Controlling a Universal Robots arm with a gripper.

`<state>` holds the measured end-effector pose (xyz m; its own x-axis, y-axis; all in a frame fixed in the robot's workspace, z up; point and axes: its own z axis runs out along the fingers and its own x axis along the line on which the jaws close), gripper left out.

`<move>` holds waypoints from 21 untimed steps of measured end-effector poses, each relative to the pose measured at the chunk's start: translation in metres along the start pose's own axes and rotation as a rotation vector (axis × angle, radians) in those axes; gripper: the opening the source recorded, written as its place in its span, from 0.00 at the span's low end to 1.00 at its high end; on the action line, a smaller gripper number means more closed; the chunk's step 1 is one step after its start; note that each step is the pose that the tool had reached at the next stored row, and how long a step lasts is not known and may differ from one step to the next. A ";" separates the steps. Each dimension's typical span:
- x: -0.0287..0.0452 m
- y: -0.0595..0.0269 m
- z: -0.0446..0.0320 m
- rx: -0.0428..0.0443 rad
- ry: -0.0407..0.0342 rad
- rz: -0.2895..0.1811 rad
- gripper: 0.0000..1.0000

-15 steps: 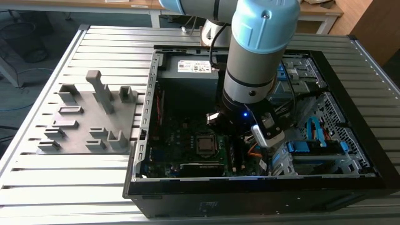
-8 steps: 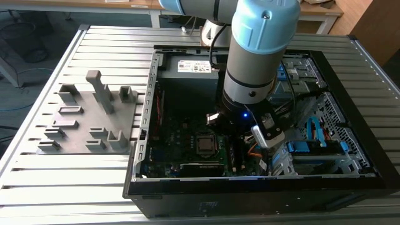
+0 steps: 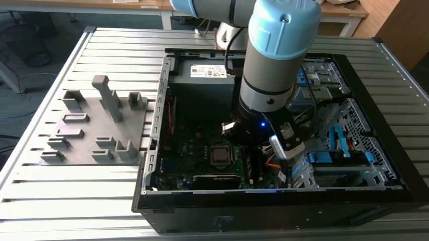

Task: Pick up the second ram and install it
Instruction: 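Insert the second ram into the second slot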

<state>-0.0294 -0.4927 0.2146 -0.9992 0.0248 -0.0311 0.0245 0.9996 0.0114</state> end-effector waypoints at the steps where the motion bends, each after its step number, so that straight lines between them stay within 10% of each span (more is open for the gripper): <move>1: 0.0000 0.0002 0.0003 0.0002 0.0000 0.000 0.14; 21: 0.0001 0.0027 0.0000 0.0010 0.0000 -0.014 0.14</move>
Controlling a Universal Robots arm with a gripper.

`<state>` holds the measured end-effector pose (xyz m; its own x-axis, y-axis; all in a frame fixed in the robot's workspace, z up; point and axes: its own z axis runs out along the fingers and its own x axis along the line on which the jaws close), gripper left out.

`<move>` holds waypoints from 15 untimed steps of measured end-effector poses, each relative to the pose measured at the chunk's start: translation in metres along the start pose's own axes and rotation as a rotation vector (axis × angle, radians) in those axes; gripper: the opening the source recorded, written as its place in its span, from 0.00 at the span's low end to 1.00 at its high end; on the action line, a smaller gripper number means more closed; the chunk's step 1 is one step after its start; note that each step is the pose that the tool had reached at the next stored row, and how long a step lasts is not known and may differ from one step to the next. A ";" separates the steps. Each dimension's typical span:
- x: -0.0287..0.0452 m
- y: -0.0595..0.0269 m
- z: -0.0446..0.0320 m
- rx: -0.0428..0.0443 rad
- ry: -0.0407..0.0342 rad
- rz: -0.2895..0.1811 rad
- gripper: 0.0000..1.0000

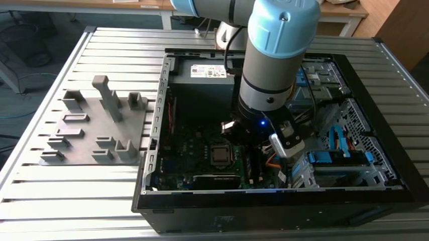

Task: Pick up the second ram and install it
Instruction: 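Insert the second ram into the second slot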

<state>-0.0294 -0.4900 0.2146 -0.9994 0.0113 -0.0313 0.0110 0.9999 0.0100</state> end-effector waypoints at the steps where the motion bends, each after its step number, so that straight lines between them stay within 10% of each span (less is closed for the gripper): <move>1: -0.0001 0.0000 0.0000 -0.0001 0.0001 -0.006 0.14; 15: -0.0012 0.0000 0.0024 -0.0015 0.0035 -0.051 0.14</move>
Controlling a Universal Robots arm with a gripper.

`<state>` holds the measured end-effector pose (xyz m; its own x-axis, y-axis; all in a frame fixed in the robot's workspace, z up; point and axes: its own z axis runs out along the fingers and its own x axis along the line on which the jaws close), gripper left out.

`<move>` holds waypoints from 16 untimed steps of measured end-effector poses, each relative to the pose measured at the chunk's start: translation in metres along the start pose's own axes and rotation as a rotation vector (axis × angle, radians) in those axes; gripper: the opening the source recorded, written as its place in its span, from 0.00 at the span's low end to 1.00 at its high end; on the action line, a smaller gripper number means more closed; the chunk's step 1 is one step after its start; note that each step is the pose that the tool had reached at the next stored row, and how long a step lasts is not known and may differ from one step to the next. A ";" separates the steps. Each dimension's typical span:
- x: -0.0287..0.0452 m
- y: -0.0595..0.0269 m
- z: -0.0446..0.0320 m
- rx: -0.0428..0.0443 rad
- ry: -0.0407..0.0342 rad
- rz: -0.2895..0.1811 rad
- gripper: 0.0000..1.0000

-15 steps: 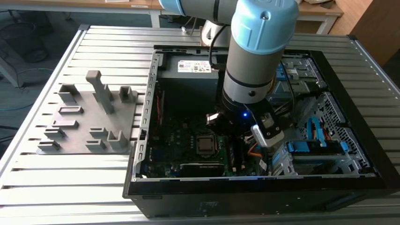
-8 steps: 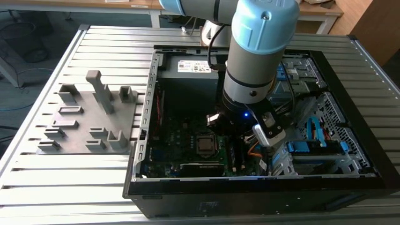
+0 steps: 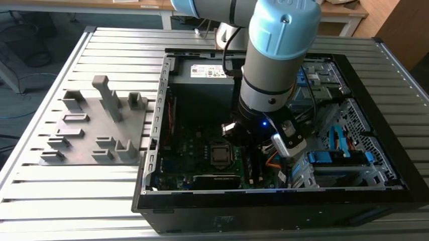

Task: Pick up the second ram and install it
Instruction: 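Insert the second ram into the second slot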

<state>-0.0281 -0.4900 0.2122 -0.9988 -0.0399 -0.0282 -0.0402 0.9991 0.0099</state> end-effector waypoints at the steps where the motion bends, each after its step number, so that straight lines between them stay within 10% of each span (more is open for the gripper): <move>1: -0.0002 0.0000 0.0000 0.0000 0.0000 -0.002 0.14; 16: 0.0000 -0.0001 0.0060 -0.0006 0.0009 -0.007 0.14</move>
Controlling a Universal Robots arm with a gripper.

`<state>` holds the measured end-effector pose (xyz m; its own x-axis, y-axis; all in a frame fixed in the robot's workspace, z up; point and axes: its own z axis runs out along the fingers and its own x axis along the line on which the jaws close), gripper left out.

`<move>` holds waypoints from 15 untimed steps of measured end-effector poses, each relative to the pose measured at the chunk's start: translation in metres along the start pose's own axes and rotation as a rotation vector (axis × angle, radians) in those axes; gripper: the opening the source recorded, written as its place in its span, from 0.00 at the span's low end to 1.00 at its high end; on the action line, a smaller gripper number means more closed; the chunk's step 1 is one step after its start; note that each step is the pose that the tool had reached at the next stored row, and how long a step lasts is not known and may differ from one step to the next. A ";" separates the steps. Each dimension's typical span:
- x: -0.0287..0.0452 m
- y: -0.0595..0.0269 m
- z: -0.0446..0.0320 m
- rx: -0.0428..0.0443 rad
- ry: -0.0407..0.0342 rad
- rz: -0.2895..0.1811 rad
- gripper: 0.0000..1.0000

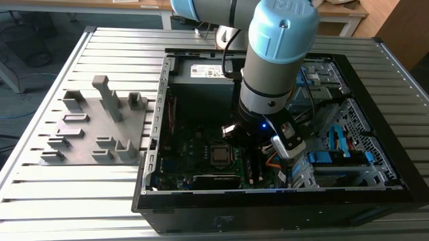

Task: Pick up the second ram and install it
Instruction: 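Insert the second ram into the second slot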

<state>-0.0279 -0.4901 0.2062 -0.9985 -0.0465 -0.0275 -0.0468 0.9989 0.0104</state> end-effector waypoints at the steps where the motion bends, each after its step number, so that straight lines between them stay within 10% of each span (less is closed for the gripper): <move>1: 0.0000 0.0000 0.0001 -0.0001 -0.0001 0.000 0.14; 8: -0.0001 0.0000 -0.0008 0.0014 0.0000 0.000 0.21; 15: -0.0008 0.0004 -0.0296 0.0026 0.0001 0.000 0.21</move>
<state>-0.0279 -0.4900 0.2358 -0.9985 -0.0465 -0.0274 -0.0468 0.9989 0.0078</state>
